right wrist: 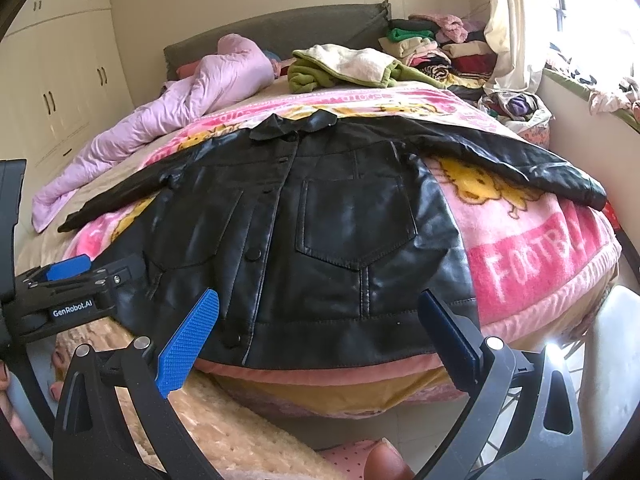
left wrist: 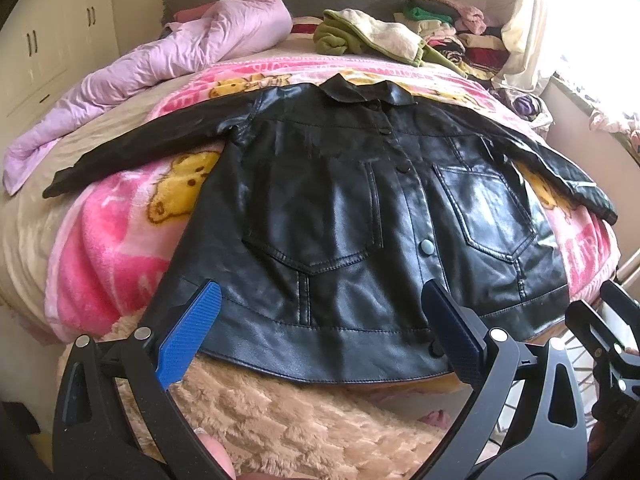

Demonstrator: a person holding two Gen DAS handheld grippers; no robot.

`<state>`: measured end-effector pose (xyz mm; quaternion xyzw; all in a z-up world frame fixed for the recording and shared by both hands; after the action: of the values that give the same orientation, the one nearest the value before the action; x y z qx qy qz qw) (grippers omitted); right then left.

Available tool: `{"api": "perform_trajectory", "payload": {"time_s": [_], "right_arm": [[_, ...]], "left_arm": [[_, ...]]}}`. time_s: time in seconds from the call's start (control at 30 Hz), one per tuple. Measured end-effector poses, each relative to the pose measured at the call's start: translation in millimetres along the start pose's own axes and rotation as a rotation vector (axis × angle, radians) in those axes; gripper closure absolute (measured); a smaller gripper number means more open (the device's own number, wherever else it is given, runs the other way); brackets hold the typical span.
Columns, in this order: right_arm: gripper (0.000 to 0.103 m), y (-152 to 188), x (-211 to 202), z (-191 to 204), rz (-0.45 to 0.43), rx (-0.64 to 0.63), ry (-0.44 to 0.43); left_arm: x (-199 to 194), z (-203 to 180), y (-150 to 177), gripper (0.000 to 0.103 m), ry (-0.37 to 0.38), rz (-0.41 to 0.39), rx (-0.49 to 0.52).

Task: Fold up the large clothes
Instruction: 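Move the right gripper to the cuff of the sleeve nearest it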

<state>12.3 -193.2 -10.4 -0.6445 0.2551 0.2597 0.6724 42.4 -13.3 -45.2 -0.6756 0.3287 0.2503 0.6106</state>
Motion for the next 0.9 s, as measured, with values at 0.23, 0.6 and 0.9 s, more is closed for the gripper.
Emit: {"api": "perform_trajectory", "payload": {"time_s": [0.23,0.6,0.9], "right_arm": [[0.004,0,2,1,0.004,-0.008,0.001],[0.004,-27,-5,-5,-0.032,0.004,-0.016],[0.004,-59,3,-27,-0.009,0.103,-0.067]], "left_arm": [[0,1,-1,0.009,0.003,0.002,-0.004],[3,-3,-36,0.009,-0.002,-0.013,0.030],[0,-17,-86,0.009,0.026,-0.023,0.068]]}}
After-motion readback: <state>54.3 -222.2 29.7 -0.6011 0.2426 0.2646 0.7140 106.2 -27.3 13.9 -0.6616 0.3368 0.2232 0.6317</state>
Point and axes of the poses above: each gripper's, at about its wrist camera, not at the fingertips, and x roughly the way its jaws point, z to its left, y to its underside, the point moved 7 cm from there along x, roughly the way its jaws point, and after that the axes turned 7 degrees about y, right-handed, at the moved point
